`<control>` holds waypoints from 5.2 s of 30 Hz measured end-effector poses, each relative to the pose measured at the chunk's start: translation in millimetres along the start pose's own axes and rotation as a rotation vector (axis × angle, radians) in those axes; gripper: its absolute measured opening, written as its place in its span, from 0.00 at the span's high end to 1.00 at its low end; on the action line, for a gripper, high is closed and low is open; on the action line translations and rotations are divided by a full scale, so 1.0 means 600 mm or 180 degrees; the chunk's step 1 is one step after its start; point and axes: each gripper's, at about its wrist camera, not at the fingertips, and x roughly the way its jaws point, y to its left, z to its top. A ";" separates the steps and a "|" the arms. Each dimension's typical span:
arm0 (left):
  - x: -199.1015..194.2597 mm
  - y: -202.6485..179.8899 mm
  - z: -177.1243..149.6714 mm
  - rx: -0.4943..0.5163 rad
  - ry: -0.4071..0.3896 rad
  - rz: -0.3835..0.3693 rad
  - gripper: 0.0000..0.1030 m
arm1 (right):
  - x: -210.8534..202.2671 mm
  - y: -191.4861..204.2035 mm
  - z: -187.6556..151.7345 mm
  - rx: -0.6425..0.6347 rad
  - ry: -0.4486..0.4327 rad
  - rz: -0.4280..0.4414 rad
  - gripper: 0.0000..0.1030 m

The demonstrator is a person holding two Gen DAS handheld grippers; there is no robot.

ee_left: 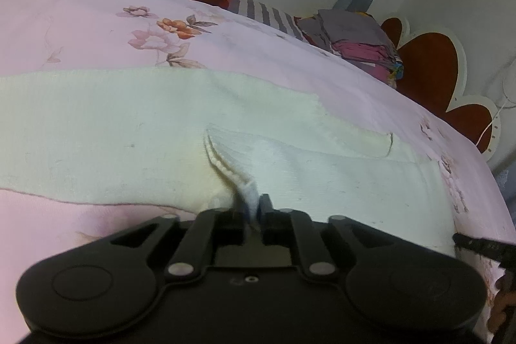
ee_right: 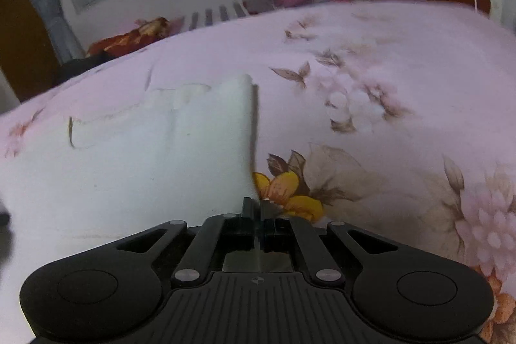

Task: Fold small clothes

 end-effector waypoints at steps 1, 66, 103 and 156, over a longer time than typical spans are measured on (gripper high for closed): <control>-0.012 0.001 0.001 0.0000 -0.0051 0.0035 0.77 | -0.012 0.002 0.007 -0.0012 -0.0086 -0.0006 1.00; -0.060 -0.076 -0.070 0.0860 -0.0367 0.0318 0.23 | 0.029 0.056 0.002 -0.0422 -0.0159 0.0013 0.78; -0.241 0.296 0.053 -0.1297 -0.1393 0.0277 0.97 | -0.058 0.126 -0.004 0.0298 -0.0218 0.0011 0.78; -0.052 0.030 -0.039 0.0150 -0.0228 0.0506 0.43 | 0.065 0.185 0.013 0.0242 0.0337 0.1067 0.95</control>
